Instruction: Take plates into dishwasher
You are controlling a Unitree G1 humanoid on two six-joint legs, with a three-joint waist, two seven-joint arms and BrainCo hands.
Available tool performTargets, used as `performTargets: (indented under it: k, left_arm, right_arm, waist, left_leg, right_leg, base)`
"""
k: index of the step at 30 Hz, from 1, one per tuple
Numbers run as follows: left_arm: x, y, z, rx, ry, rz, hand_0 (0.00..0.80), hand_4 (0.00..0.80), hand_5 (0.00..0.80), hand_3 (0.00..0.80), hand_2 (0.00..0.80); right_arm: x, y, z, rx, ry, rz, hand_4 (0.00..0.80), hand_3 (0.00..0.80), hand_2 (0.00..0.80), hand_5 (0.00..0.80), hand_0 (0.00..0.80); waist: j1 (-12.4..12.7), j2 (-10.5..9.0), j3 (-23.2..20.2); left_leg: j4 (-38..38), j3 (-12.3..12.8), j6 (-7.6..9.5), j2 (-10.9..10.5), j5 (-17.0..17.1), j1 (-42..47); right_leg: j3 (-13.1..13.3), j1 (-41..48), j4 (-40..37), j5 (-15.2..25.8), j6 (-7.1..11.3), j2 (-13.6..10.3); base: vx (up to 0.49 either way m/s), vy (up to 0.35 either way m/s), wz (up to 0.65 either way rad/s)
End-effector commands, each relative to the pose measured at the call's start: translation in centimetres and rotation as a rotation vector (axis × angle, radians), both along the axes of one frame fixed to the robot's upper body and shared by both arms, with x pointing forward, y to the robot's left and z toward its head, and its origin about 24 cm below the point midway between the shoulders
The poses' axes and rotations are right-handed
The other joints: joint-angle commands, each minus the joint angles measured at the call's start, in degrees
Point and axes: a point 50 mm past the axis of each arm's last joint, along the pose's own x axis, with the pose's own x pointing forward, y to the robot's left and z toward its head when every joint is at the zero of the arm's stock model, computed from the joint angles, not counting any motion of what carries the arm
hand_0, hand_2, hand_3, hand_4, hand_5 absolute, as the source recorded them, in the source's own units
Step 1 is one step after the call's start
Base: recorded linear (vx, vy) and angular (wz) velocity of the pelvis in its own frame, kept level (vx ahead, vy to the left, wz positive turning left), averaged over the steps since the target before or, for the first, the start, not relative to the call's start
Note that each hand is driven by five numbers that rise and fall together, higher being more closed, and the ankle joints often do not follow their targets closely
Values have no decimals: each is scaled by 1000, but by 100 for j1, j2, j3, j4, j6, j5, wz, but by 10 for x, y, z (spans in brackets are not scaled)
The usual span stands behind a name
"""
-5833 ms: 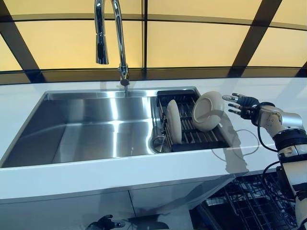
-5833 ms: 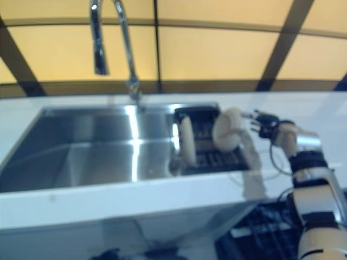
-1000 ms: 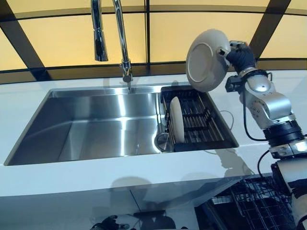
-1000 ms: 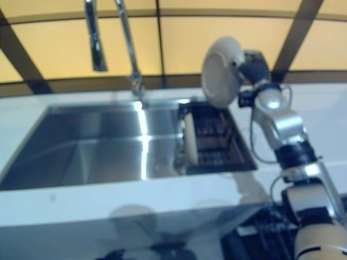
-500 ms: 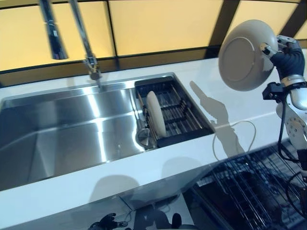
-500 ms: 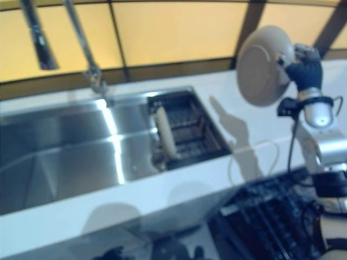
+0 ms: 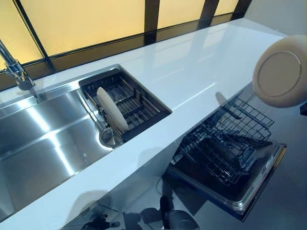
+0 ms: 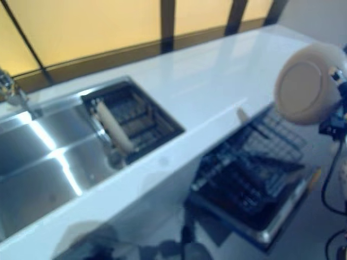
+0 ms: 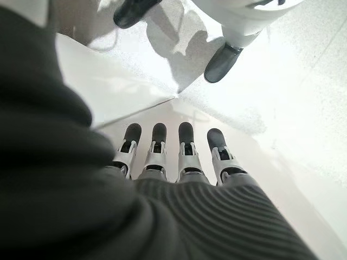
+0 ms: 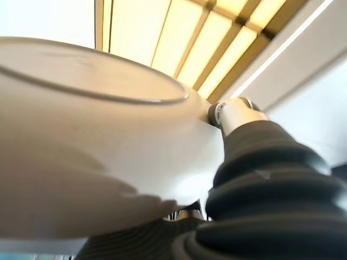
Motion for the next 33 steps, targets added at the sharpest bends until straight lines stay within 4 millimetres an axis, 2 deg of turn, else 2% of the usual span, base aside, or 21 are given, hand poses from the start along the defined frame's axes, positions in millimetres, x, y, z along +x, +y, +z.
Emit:
performTargets:
  k: [1,6,9,13,23,28,33]
  left_arm:
    - [20,15,9,35,-59,26,0,0,0,0,0]
    - [18,14,8,42,-60,12,0,0,0,0,0]
    - [19,15,9,49,-62,10,0,0,0,0,0]
    - [19,14,8,47,-65,12,0,0,0,0,0]
    - [12,6,5,27,-71,-15,0,0,0,0,0]
    - [17,-2,5,9,-93,-37,0,0,0,0,0]
    - [22,-5,6,7,-109,-48,0,0,0,0,0]
  right_arm:
    - [-10,-3,20,-51,-118,5,800,800,800,800,800]
    - [-6,2,-13,-113,32,40,800,800,800,800,800]
    - [-5,3,-33,-120,111,58,800,800,800,800,800]
    - [-1,8,-57,-145,194,80,800,800,800,800,800]
    - [1,27,-109,-154,391,140,800,800,800,800,800]
    - [5,37,-125,-159,454,154,800,800,800,800,800]
    - [11,40,-131,-189,487,139,800,800,800,800,800]
  waist:
    - [101,-73,-325]
    - [51,-67,-312]
    - [9,-49,-285]
    - [23,-6,-266]
    - [172,59,-256]
    - [237,102,-232]
    - [292,142,-167]
  left_leg:
    - [58,-344,439,-312,-149,-209]
    - [61,-216,418,-274,-204,-131]
    - [70,-249,410,-222,-191,-140]
    - [74,-254,371,-133,-152,-138]
    - [25,-314,182,76,-30,-111]
    - [25,-398,88,165,59,-171]
    - [38,-481,21,237,139,-244]
  right_leg:
    - [161,221,-11,363,387,-456]
    - [146,232,-210,336,421,-415]
    - [274,233,-220,228,402,-349]
    - [290,349,-236,31,374,-257]
    - [70,756,-445,-215,162,-59]
    - [-24,810,-474,-306,56,22]
    - [-103,798,-446,-365,-6,61]
  base:
    - [1,-90,-28]
    - [26,-119,-26]
    - [24,-157,-14]
    - [44,-179,-3]
    - [66,-158,10]
    - [35,-122,7]
    - [0,-87,8]
